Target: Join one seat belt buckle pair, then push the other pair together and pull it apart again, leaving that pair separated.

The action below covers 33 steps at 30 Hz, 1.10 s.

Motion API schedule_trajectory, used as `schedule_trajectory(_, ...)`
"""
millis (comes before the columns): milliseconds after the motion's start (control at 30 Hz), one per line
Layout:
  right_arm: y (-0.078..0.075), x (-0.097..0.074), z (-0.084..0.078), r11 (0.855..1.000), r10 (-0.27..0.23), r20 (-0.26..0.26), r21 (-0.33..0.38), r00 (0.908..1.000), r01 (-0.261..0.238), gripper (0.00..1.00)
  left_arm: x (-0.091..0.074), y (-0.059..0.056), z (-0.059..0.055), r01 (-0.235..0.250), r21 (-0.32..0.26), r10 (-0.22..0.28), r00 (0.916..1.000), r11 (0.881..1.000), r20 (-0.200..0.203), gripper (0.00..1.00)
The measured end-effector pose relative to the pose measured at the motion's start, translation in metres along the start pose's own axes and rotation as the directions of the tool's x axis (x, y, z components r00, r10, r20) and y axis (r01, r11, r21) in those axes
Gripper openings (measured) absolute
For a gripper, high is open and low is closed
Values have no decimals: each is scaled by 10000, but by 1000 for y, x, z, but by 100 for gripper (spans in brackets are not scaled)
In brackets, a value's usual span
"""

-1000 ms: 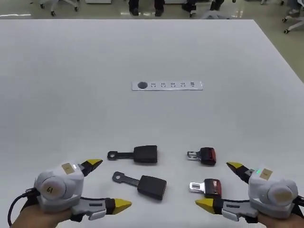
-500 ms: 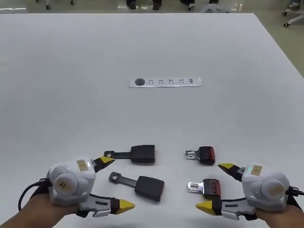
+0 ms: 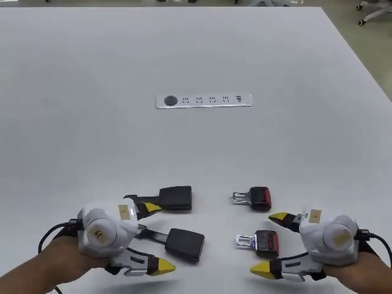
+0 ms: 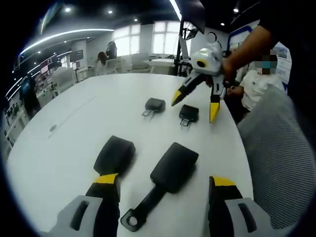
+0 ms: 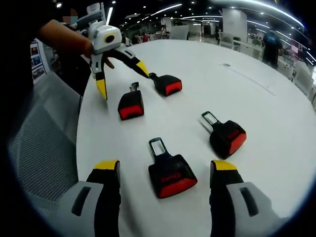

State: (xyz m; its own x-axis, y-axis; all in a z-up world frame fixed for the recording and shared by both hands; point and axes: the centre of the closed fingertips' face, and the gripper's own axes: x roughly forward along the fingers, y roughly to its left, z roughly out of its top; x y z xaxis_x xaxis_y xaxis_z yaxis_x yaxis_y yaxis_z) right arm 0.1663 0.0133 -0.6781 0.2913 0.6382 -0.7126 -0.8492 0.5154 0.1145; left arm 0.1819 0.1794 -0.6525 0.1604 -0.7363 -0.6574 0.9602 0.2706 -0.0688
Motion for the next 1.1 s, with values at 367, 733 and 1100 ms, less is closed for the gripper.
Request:
schedule_trajectory(367, -6, 6, -12, 9975, 449, -593, -527, 9972, -480, 64, 29, -6, -9, 1120, 1111, -1041, 9918, 9875, -748, 64)
schedule_trajectory(733, -3, 6, -11, 9911, 746, -917, -1036, 9930, -840, 49, 37, -8, -12, 1608, 2008, -1424, 9844, 9663, -1031, 44)
schedule_trajectory(1100, -8, 2, -15, 9769, 682, -1498, -1905, 9864, -965, 36, 34, -7, -21, 1116, 1683, -959, 9905, 9794, -986, 36)
